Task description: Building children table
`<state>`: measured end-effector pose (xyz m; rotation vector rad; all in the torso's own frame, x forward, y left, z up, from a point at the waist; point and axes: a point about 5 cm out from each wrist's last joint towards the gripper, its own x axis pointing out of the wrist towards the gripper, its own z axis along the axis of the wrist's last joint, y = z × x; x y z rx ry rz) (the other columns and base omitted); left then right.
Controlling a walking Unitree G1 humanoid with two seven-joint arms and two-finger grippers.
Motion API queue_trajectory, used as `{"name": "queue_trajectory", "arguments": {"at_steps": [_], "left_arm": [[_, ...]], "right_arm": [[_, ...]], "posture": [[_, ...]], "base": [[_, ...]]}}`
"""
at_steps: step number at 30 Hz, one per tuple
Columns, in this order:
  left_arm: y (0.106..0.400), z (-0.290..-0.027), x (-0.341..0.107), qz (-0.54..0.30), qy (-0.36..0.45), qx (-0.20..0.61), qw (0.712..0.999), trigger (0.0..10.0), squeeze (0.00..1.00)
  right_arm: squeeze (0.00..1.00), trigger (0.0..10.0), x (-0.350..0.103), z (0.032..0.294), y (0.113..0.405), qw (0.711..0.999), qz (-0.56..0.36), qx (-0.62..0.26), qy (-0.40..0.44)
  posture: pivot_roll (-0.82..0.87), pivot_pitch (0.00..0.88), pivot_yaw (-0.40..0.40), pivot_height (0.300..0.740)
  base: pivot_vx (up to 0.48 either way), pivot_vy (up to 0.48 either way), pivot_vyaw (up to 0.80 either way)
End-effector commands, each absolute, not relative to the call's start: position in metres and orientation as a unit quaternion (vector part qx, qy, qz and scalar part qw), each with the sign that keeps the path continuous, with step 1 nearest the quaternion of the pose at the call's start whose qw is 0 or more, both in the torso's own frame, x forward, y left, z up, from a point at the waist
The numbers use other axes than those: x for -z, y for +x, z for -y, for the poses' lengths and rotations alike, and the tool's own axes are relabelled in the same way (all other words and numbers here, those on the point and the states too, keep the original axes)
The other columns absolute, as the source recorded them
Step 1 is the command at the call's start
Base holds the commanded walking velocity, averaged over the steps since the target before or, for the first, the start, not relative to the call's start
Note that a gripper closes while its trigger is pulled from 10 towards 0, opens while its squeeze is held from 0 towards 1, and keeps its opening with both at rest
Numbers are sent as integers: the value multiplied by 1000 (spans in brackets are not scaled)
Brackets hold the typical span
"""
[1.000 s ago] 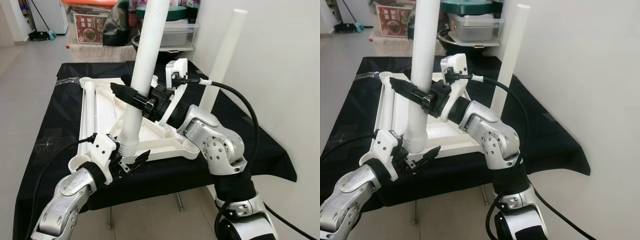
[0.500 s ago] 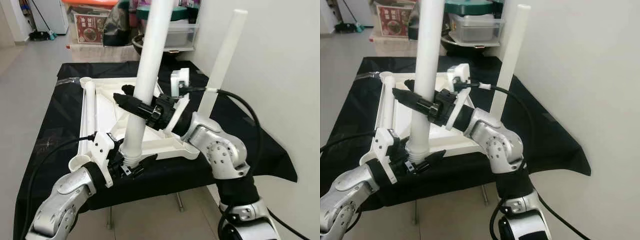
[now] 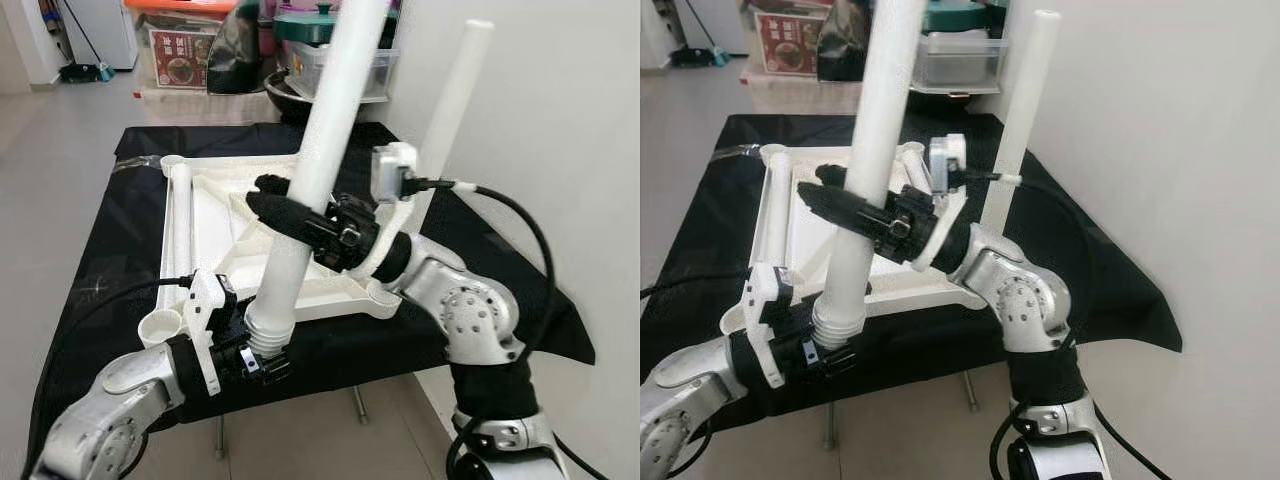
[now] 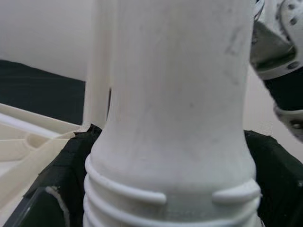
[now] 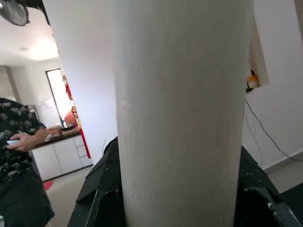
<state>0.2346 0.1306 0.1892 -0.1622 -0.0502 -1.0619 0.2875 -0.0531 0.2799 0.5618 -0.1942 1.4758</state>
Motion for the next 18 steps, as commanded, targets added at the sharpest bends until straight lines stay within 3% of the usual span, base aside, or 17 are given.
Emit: {"name": "queue_trajectory", "arguments": {"at_steps": [1,11,18], "left_arm": [[227,-114,-191,13,-95,554,827,10000,0],[222,-105,-203,12,-123,599,791,10000,0],[219,-103,-206,-4,-123,622,773,10000,0]], "right_arm": [[0,10000,-288,34,267,618,92,-729,278],[0,10000,-292,21,244,530,62,-778,330],[0,10000,-289,13,232,498,34,-803,326]], "posture": [[106,0,-92,740],[107,0,-93,740],[112,0,-96,740]], "base": [[0,0,0],[0,0,0],[0,0,0]]}}
